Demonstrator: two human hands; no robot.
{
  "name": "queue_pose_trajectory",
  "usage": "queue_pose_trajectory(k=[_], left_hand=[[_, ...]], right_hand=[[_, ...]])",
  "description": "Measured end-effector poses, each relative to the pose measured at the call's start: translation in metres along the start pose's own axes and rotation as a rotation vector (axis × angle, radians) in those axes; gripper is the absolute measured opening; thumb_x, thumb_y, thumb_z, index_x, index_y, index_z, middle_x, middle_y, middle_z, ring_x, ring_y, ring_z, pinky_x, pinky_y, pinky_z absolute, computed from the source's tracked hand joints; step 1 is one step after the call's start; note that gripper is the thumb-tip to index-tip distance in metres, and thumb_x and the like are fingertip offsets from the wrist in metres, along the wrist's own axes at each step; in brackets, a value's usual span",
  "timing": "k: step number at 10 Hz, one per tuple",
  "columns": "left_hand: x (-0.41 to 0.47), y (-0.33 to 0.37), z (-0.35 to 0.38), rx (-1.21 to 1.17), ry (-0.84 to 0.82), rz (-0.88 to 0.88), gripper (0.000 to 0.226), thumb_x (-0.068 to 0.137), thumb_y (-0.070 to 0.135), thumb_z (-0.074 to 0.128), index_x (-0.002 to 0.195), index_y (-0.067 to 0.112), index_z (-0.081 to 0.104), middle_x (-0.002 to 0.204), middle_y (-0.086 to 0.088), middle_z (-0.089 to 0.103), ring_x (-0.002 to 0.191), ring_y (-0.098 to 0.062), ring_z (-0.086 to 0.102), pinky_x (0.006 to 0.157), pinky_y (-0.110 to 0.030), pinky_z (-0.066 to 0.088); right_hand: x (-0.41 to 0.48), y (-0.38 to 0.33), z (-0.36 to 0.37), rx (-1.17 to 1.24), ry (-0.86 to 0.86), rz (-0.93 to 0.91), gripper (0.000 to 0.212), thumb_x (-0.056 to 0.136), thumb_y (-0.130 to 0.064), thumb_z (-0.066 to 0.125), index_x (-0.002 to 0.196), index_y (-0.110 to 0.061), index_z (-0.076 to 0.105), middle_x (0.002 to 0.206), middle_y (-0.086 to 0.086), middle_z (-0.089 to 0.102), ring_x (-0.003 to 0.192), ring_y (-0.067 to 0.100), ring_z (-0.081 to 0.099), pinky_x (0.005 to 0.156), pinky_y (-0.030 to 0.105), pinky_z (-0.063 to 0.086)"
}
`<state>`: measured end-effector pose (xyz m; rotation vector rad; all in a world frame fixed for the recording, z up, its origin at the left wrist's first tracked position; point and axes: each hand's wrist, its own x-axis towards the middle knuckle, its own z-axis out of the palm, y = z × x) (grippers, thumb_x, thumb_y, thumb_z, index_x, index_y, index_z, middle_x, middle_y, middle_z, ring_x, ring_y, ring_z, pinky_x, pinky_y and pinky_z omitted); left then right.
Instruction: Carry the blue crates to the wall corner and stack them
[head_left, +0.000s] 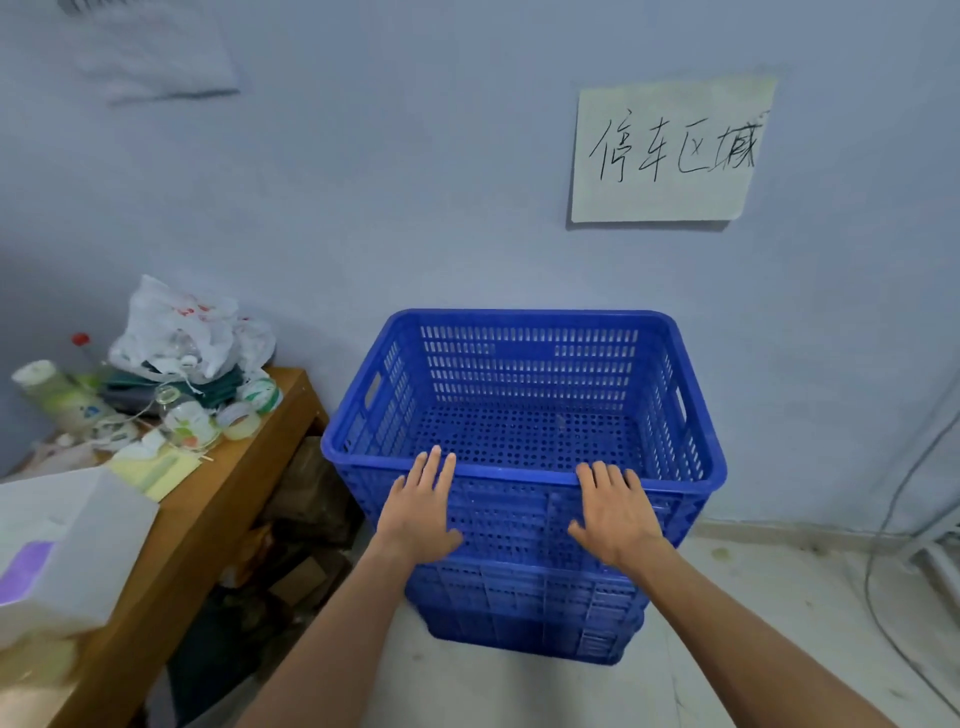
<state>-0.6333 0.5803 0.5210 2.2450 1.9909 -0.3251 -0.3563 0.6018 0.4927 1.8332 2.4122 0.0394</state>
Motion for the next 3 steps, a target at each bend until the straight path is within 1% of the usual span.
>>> queue_pose_trajectory(k=[1, 2, 3], left_hand=[[-0.027, -0.008, -0.010, 0.036, -0.066, 0.017, 0.097, 0.092, 0.054, 0.052, 0.158, 0.021, -0.013, 0.166, -0.003, -0.016, 0.154, -0.024, -0.007, 0.123, -0.045, 0.016], [-0.063, -0.022, -0.010, 0.062, -0.124, 0.007, 0.084, 0.099, 0.046, 0.044, 0.158, 0.020, -0.010, 0.166, -0.005, -0.013, 0.154, -0.024, -0.003, 0.123, -0.044, 0.017], [-0.108, -0.063, -0.013, 0.080, -0.131, -0.022, 0.078, 0.101, 0.049, 0.037, 0.159, 0.019, -0.007, 0.167, -0.006, -0.009, 0.154, -0.025, -0.001, 0.121, -0.044, 0.023]], right_hand=[[-0.022, -0.004, -0.013, -0.059, -0.081, 0.054, 0.095, 0.093, -0.061, 0.043, 0.156, -0.008, -0.003, 0.161, 0.014, 0.013, 0.148, 0.033, 0.012, 0.120, 0.049, 0.013], [-0.042, -0.011, -0.039, -0.041, -0.219, 0.093, 0.091, 0.094, -0.062, 0.038, 0.157, -0.013, -0.006, 0.164, 0.014, -0.001, 0.151, 0.032, 0.004, 0.120, 0.049, 0.014], [-0.069, -0.020, -0.076, 0.020, -0.297, 0.184, 0.086, 0.094, -0.063, 0.037, 0.157, -0.012, 0.010, 0.162, 0.012, 0.015, 0.147, 0.031, 0.020, 0.116, 0.049, 0.026]])
